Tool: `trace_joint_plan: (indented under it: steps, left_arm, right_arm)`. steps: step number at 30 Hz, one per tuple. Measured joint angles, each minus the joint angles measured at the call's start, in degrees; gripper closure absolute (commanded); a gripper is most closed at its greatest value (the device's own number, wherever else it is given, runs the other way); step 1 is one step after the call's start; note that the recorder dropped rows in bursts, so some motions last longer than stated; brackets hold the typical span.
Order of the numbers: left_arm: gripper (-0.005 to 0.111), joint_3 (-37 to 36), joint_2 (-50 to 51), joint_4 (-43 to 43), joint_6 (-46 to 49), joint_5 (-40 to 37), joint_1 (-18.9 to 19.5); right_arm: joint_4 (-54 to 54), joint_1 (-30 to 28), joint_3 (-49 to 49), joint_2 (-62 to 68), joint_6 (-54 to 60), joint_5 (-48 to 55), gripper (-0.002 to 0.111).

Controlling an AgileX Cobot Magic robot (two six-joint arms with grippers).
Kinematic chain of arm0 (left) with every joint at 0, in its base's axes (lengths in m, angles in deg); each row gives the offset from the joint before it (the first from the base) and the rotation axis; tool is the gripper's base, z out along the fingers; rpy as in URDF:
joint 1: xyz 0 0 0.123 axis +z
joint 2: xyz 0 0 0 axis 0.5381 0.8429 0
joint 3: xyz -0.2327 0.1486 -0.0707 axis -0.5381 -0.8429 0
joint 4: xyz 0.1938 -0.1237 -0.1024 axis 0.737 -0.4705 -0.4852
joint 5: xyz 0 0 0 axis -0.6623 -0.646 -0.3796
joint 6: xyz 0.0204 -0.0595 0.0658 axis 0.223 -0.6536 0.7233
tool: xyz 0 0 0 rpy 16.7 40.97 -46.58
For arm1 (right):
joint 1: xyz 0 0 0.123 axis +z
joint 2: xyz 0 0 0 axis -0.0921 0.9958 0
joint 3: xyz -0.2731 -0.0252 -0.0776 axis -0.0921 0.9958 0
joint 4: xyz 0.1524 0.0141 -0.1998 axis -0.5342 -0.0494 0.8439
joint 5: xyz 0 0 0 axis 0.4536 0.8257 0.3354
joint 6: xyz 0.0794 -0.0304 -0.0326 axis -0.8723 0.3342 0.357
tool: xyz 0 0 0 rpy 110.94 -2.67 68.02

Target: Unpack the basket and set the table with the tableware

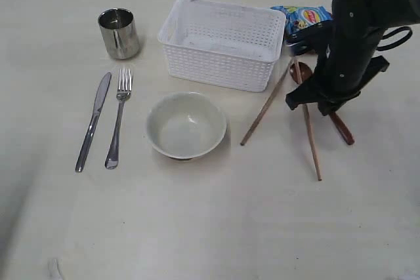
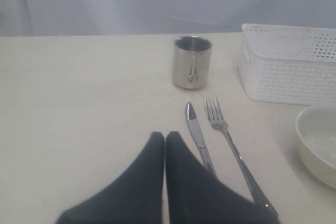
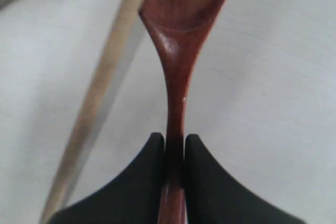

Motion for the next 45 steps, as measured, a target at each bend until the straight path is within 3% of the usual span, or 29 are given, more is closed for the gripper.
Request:
trace_joint_plan:
  steps: [3,11,17,29,37,45]
  left_arm:
    - [0.107,0.0,0.0,0.0,0.0,0.0,0.0]
    - [0.107,0.0,0.0,0.0,0.0,0.0,0.0]
    - [0.107,0.0,0.0,0.0,0.0,0.0,0.0]
    - [0.107,0.0,0.0,0.0,0.0,0.0,0.0]
    - [0.107,0.0,0.0,0.0,0.0,0.0,0.0]
    - [0.107,0.0,0.0,0.0,0.0,0.0,0.0]
  right_arm:
    - [5.33,-0.11,0.0,0.0,-5.93,1.6,0.109]
    - [5.6,2.59,0.0,0.0,-6.73,1.71,0.109]
    - [8.91,1.49,0.0,0.0,-9.82,1.71,0.109]
    - [2.1,1.65,0.0,-13.49,-5.98,0.24,0.109]
    - [-17.41,10.17,-1.29,-24.74,11.22,5.88,0.109]
    - [-19.39,20.28,-5.27,-20.68,12.76,16.88,0.109]
